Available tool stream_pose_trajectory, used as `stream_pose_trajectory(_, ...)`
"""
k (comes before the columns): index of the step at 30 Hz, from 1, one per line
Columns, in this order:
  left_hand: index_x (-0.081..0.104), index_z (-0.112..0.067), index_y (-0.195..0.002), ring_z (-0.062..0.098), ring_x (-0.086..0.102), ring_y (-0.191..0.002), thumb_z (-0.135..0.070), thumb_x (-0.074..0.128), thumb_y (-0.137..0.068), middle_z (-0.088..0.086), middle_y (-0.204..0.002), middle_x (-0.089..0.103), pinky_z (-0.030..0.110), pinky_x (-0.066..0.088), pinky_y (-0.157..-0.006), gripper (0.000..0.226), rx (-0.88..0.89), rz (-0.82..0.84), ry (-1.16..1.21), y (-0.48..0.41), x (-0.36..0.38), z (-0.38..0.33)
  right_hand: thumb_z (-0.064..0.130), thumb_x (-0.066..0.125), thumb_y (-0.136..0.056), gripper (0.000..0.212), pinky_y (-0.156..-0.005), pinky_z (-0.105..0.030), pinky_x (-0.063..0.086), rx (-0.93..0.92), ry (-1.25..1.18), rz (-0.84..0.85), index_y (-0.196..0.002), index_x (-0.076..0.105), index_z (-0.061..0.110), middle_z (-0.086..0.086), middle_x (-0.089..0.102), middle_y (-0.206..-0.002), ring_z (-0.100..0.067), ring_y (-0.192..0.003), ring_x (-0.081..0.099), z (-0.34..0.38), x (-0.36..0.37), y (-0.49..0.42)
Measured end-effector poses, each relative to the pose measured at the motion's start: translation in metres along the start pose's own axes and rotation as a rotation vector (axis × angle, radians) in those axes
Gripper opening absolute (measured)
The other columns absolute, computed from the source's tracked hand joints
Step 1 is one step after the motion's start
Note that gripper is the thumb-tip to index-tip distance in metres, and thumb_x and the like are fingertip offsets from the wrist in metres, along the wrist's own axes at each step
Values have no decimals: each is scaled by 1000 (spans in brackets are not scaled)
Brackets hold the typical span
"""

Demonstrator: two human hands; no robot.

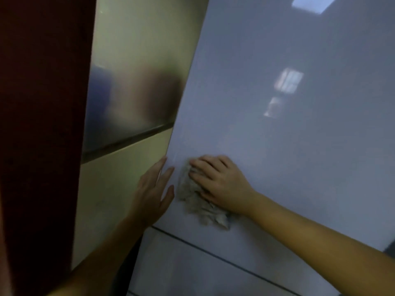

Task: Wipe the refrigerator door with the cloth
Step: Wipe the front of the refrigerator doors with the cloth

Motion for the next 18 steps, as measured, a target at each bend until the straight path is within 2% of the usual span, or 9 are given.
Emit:
stream_pose_trajectory(4,52,-4,-142,38,50,-136,-36,50,-100,25,-154,43,45,45,-106,53,-5,12,8,-4,-3,-3,36,61,-98,31,-89,-40,48,38,12,-33,-119,71,16,-9,65,-137,-32,-116,63,-18,-15,18)
stream_pose_trajectory(7,47,-6,-144,38,47,-138,-37,49,-100,25,-154,42,45,43,-107,54,-11,20,-2,-5,-3,-4,38,65,-94,36,-91,-41,42,211,84,-117,-123,70,17,-10,64,-138,-34,-118,59,-60,-46,14)
stream_pose_trajectory(10,46,-7,-145,38,46,-139,-35,52,-98,24,-155,40,46,43,-108,55,-9,29,-8,-4,-1,-4,37,72,-91,39,-91,-44,42,385,91,-209,-122,71,15,-11,63,-138,-36,-118,58,-83,-64,18)
stream_pose_trajectory(12,45,-7,-145,39,45,-140,-34,53,-98,24,-156,37,47,44,-108,55,-16,40,-10,-3,1,-4,36,72,-91,37,-91,-44,43,371,86,-220,-121,72,14,-11,64,-137,-35,-118,59,-69,-54,24)
stream_pose_trajectory(18,46,-5,-146,38,44,-142,-31,54,-99,24,-158,35,46,43,-111,54,-14,45,5,-2,0,-2,34,64,-97,29,-88,-39,47,150,-1,-110,-119,73,18,-6,67,-134,-30,-116,63,3,0,49)
Point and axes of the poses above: each hand's wrist, its own y-axis away from the middle knuckle, its own x-axis out of the palm, z = x × y, the point moved 5 cm from there along -y, towards the middle knuckle
